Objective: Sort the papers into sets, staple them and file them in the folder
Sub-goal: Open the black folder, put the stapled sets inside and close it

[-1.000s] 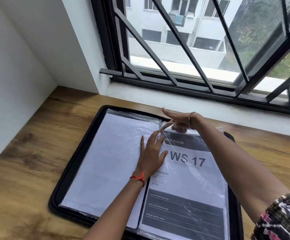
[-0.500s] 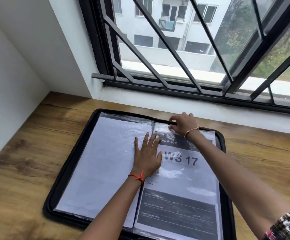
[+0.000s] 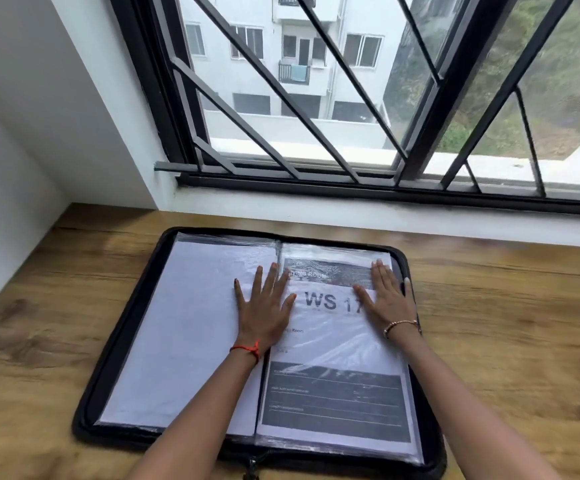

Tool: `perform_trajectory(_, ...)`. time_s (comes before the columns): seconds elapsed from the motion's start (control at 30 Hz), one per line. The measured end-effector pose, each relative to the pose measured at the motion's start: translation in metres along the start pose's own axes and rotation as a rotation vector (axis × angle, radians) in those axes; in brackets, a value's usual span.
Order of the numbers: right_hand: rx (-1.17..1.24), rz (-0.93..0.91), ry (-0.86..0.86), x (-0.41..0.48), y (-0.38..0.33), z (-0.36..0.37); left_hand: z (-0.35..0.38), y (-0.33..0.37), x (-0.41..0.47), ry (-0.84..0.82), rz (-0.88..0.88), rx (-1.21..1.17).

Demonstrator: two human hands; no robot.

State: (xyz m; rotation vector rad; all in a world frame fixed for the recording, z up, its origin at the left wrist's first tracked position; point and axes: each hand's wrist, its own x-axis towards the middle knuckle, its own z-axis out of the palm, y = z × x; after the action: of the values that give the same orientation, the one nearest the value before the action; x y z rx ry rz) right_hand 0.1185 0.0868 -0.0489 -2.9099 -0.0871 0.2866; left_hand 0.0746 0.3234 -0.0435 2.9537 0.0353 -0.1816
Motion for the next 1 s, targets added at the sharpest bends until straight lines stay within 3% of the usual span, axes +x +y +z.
perform_trajectory(0.13,0.017,0.178,-0.033,0.001,-0.007,-0.007,-0.008,-0.023,-0.016,-0.001,-0.07,-0.058)
perform_trajectory(0.2,0.037,0.237,0.04,0.003,-0.027,-0.01,-0.014,-0.04,-0.024,0.01,-0.117,-0.086)
perform_trajectory(0.3,0.077,0.112,0.133,0.002,-0.069,-0.013,-0.02,-0.065,-0.034,0.024,-0.219,-0.145)
perform_trajectory(0.57,0.182,-0.251,0.049,-0.017,-0.178,0.01,-0.034,-0.119,-0.061,0.159,-0.579,-0.271)
perform_trajectory(0.77,0.094,-0.37,-0.11,-0.037,-0.225,0.045,-0.047,-0.135,-0.069,0.153,-0.579,-0.319)
perform_trajectory(0.9,0.046,-0.358,-0.157,-0.042,-0.231,0.053,-0.055,-0.15,-0.063,0.071,-0.633,-0.503)
perform_trajectory(1.0,0.089,-0.352,-0.169,-0.043,-0.231,0.046,-0.061,-0.165,-0.058,0.111,-0.612,-0.662)
